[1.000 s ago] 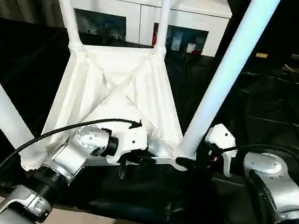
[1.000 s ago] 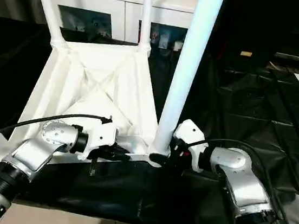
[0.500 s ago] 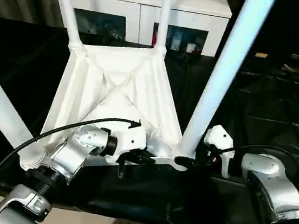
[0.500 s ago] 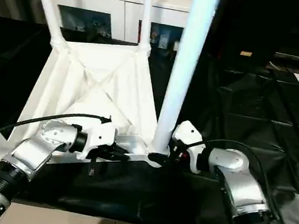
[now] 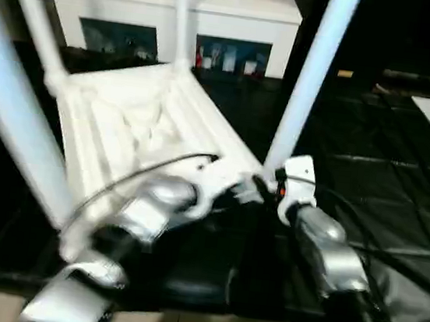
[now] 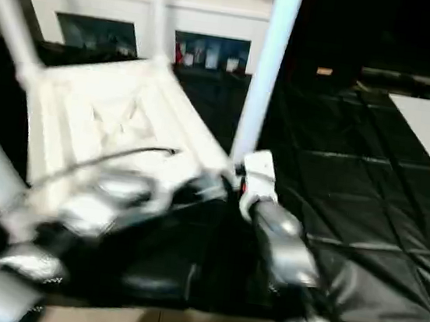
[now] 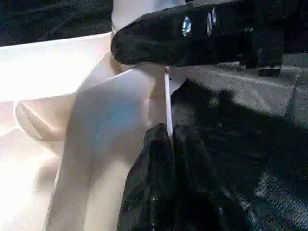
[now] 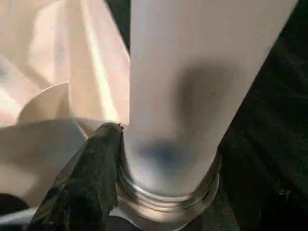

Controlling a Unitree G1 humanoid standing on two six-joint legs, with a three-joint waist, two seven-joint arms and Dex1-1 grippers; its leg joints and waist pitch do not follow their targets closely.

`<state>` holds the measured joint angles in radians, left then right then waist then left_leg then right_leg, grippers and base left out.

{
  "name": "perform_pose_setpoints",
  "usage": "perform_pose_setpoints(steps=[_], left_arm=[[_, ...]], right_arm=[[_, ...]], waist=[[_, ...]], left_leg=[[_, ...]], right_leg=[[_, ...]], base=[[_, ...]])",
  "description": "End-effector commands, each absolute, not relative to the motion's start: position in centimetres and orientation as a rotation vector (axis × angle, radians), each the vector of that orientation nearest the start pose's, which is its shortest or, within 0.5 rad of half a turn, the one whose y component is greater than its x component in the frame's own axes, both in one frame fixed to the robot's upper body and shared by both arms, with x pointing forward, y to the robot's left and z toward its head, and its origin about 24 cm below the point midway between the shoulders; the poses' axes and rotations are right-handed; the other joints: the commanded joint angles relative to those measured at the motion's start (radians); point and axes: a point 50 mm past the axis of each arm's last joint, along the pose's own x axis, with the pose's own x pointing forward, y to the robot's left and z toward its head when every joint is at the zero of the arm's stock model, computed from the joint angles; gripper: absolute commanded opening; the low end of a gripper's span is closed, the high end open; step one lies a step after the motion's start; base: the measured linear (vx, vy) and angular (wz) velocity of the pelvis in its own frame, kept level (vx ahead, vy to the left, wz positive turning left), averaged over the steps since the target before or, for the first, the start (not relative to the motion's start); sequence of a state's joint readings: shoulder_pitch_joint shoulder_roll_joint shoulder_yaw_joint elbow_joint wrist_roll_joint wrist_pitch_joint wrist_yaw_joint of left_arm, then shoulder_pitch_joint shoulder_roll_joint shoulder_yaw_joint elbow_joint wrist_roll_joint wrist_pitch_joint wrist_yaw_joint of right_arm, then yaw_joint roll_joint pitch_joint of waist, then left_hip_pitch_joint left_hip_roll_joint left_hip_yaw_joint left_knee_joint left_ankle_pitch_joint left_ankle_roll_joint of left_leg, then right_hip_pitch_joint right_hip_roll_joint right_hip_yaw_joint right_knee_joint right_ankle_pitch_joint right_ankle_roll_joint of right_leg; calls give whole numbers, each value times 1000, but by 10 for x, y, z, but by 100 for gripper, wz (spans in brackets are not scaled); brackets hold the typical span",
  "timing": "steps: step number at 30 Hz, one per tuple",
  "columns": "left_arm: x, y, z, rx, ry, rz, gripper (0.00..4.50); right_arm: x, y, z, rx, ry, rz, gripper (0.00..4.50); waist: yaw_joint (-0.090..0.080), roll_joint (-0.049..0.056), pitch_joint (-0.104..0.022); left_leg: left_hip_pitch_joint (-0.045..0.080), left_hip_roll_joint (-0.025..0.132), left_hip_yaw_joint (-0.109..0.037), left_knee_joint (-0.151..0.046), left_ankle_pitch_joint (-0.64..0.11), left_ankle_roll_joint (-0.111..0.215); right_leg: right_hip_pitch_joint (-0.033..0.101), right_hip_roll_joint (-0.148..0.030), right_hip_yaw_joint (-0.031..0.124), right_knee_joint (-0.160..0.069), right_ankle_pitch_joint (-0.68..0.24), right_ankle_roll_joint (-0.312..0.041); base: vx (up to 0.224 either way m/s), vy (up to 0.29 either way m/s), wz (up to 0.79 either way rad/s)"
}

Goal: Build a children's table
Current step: Rotate leg to tighten

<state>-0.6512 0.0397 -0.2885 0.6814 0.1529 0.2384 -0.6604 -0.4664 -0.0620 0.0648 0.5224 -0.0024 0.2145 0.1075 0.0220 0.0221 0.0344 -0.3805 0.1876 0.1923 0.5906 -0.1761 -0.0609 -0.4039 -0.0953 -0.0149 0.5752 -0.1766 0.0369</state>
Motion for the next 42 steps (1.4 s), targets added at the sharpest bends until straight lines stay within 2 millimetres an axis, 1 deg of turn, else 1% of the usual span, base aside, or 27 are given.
perform_pose_setpoints(steps=[1, 2, 3, 6, 9, 10, 11, 12, 13, 14, 15, 16, 17, 18, 19, 21, 22, 23, 24, 25, 26, 27, 33, 35, 39, 41, 42], left_arm=[[323, 22, 36, 332, 362, -1000, 0], [325, 25, 39, 336, 336, -998, 0], [326, 28, 40, 352, 319, -996, 0], [327, 37, 43, 379, 283, -1019, 0], [326, 44, 44, 408, 264, -1030, 0], [325, 49, 43, 441, 254, -1050, 0], [324, 54, 42, 448, 260, -1052, 0], [324, 54, 42, 449, 260, -1052, 0], [320, 61, 42, 459, 257, -1089, 0], [318, 64, 42, 463, 256, -1109, 0], [316, 67, 42, 477, 247, -1131, 0], [313, 71, 42, 483, 244, -1151, 0], [309, 75, 42, 466, 258, -1187, 0], [304, 78, 42, 462, 255, -1231, 0], [300, 79, 43, 466, 244, -1286, 0], [290, 83, 44, 446, 245, -1385, 0], [288, 83, 45, 436, 240, -1407, 0], [286, 84, 46, 428, 234, -1424, 0], [286, 83, 48, 411, 231, -1435, 0], [285, 83, 49, 405, 231, -1440, 0], [284, 83, 50, 403, 231, -1458, 0], [283, 83, 51, 404, 232, -1467, 0], [282, 85, 52, 408, 238, -1488, 0], [282, 85, 51, 412, 243, -1493, 0], [282, 85, 51, 413, 248, -1498, 0], [282, 86, 51, 414, 252, -1499, 0], [282, 87, 50, 415, 255, -1498, 0]], right_arm=[[325, -79, 27, -102, 282, 385, 267], [325, -77, 35, -24, 235, 410, 323], [325, -78, 39, 3, 206, 421, 337], [323, -86, 51, 2, 148, 454, 343], [320, -96, 56, -14, 140, 476, 380], [318, -104, 58, -47, 139, 489, 383], [316, -113, 57, -73, 158, 498, 405], [316, -113, 57, -74, 159, 499, 405], [311, -133, 55, -122, 216, 532, 416], [308, -140, 54, -138, 241, 549, 425], [306, -151, 56, -179, 253, 569, 433], [304, -160, 58, -204, 261, 593, 433], [299, -170, 62, -189, 265, 655, 433], [293, -175, 66, -179, 261, 730, 433], [287, -176, 68, -187, 254, 803, 433], [271, -178, 71, -183, 275, 963, 433], [268, -178, 71, -181, 280, 993, 433], [265, -178, 71, -179, 286, 1015, 433], [264, -178, 71, -169, 294, 1032, 433], [263, -178, 70, -168, 299, 1042, 433], [260, -176, 69, -177, 318, 1081, 433], [260, -175, 69, -180, 325, 1094, 433], [270, -175, 63, -262, 351, 1075, 433], [275, -177, 60, -294, 362, 1054, 408], [276, -178, 59, -298, 375, 1062, 389], [274, -180, 58, -318, 391, 1079, 357], [274, -180, 58, -318, 394, 1082, 353]], waist=[[-6, -19, -42], [-6, -17, -42], [-6, -17, -43], [1, -18, -47], [9, -20, -49], [15, -20, -48], [15, -17, -48], [14, -17, -48], [16, -17, -49], [19, -20, -49], [21, -16, -48], [23, -17, -50], [27, -9, -51], [31, -14, -52], [33, -7, -53], [37, -13, -56], [42, -11, -55], [39, -13, -55], [41, -11, -59], [43, -11, -60], [46, -14, -58], [48, -12, -58], [56, -17, -53], [57, -18, -52], [57, -21, -54], [58, -22, -55], [58, -21, -55]], left_leg=[[26, 17, -24, -86, -466, -7], [25, 17, -23, -86, -467, 2], [27, 18, -23, -86, -469, 5], [15, 22, -21, -89, -414, 23], [15, 23, -16, -87, -385, 30], [13, 25, -15, -88, -366, 37], [8, 26, -16, -89, -350, 39], [6, 25, -15, -90, -341, 36], [11, 26, -15, -89, -347, 32], [14, 29, -13, -88, -345, 34], [14, 29, -13, -87, -340, 35], [12, 31, -12, -87, -326, 38], [14, 31, -12, -86, -320, 36], [11, 34, -11, -84, -308, 53], [9, 33, -10, -83, -288, 58], [9, 35, -11, -81, -278, 70], [12, 39, -9, -80, -263, 84], [9, 39, -9, -80, -250, 89], [13, 38, -7, -75, -219, 94], [13, 38, -5, -72, -196, 102], [13, 39, -4, -73, -191, 105], [13, 41, -5, -74, -191, 102], [19, 39, -2, -76, -252, 63], [18, 38, -2, -76, -257, 51], [15, 37, -3, -75, -238, 57], [15, 37, -3, -73, -220, 67], [15, 37, -3, -73, -215, 69]], right_leg=[[8, -28, 0, -101, -543, -106], [9, -29, 0, -102, -547, -104], [7, -29, 1, -104, -547, -103], [16, -29, 6, -92, -459, -122], [18, -28, 10, -87, -417, -139], [21, -29, 11, -84, -401, -138], [24, -30, 13, -80, -387, -137], [24, -28, 10, -80, -391, -138], [22, -28, 10, -82, -403, -137], [23, -28, 13, -82, -397, -140], [23, -28, 14, -81, -392, -142], [25, -28, 15, -79, -368, -148], [23, -29, 15, -77, -354, -154], [30, -30, 16, -70, -302, -174], [30, -30, 15, -67, -275, -185], [37, -29, 14, -62, -241, -189], [32, -31, 16, -60, -210, -203], [32, -29, 16, -57, -194, -211], [30, -27, 13, -51, -148, -231], [32, -26, 13, -45, -111, -248], [32, -27, 13, -46, -108, -255], [34, -28, 13, -43, -111, -257], [27, -31, 17, -53, -220, -228], [27, -32, 17, -55, -249, -213], [31, -31, 17, -51, -228, -207], [32, -30, 16, -49, -205, -211], [32, -30, 16, -49, -201, -214]], base=[[0, 0, 0], [0, 0, 0], [0, 0, 0], [0, 0, 0], [0, 0, 0], [0, 0, 0], [0, 0, 0], [0, 0, 0], [0, 0, 0], [0, 0, 0], [0, 0, 0], [0, 0, 0], [0, 0, 0], [0, 0, 0], [0, 0, 0], [28, -1, 0], [59, 1, 1], [59, 1, 1], [0, 0, 0], [0, 0, 0], [0, 0, 0], [0, 0, 0], [0, 0, 0], [0, 0, 0], [0, 0, 0], [0, 0, 0], [0, 0, 0]])
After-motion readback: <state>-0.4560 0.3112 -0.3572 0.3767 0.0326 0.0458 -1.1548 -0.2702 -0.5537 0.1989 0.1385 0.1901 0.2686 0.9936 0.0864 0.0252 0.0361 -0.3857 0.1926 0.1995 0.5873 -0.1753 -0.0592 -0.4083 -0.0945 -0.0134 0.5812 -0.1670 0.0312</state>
